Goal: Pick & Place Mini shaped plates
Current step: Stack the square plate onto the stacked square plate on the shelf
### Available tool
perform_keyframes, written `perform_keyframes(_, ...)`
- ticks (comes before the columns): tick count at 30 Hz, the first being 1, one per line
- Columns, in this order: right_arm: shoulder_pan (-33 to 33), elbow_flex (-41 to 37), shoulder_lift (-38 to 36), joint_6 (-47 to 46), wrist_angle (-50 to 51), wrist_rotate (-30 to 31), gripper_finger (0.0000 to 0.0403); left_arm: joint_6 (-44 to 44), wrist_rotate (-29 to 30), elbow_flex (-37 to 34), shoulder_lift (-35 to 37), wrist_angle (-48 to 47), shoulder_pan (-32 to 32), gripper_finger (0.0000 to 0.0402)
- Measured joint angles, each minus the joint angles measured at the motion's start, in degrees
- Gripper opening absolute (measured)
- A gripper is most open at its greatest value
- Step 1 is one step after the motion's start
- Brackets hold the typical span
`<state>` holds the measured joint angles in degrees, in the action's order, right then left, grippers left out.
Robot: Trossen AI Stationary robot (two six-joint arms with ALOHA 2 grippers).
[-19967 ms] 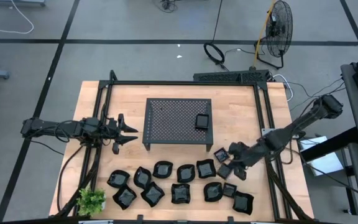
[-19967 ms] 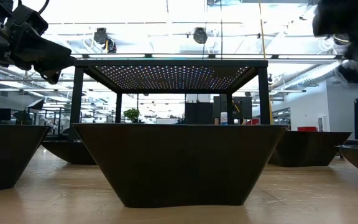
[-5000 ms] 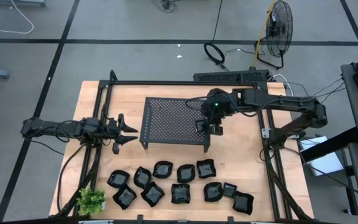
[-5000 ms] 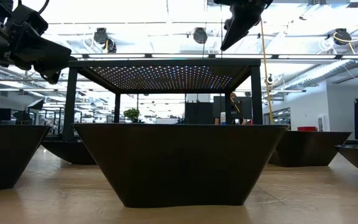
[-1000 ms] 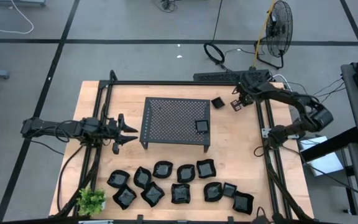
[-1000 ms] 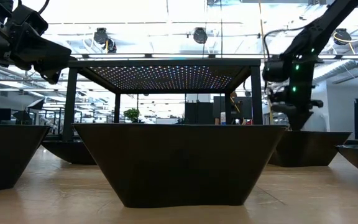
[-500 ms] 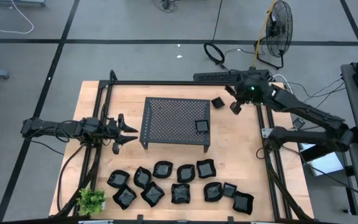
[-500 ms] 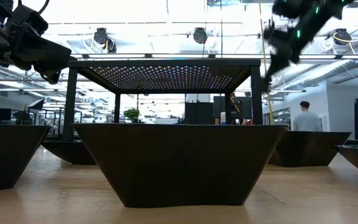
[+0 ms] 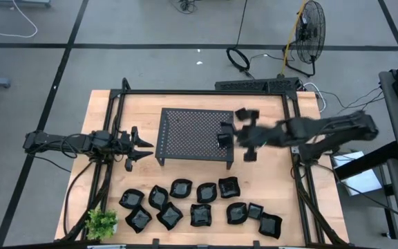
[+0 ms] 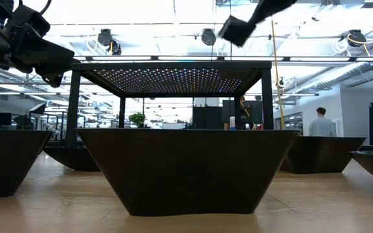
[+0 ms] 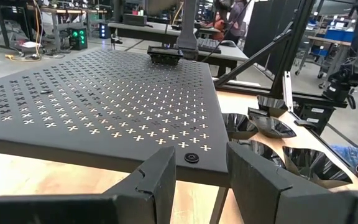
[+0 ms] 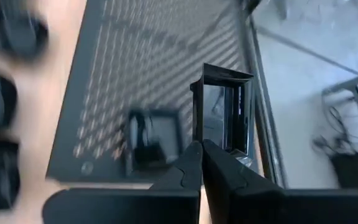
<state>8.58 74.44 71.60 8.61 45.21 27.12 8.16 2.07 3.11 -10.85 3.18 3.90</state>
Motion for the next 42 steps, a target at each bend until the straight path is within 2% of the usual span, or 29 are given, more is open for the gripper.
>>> perform_keyframes(3,3.1,1.1,4.9,-2.0,4.1,4.0,0.0,0.0,0.0,0.0,0.0,0.0,0.0,0.0145)
perform_keyframes(7,5.0,1.2,8.0,-3.5,4.3,4.4,0.0,0.0,0.0,0.0,0.0,0.0,0.0,0.0145)
perform_keyframes(17,5.4,1.2,9.0,-4.9,4.0,4.4,0.0001,0.0,0.0,0.0,0.0,0.0,0.0,0.0145)
perform_keyframes(31,5.4,1.2,9.0,-4.9,3.9,4.7,0.0065,0.0,0.0,0.0,0.0,0.0,0.0,0.0145)
perform_keyframes(34,5.1,1.2,8.7,-5.5,5.4,10.0,0.0078,0.0,0.0,0.0,0.0,0.0,0.0,0.0145)
perform_keyframes(37,1.6,1.2,7.1,-10.0,11.4,14.4,0.0095,0.0,0.0,0.0,0.0,0.0,0.0,0.0145)
perform_keyframes(39,-3.4,0.9,5.5,-13.8,15.5,13.6,0.011,0.0,0.0,0.0,0.0,0.0,0.0,0.0145)
perform_keyframes(42,-12.8,-2.5,2.3,-17.7,14.6,11.0,0.0132,0.0,0.0,0.0,0.0,0.0,0.0,0.0145)
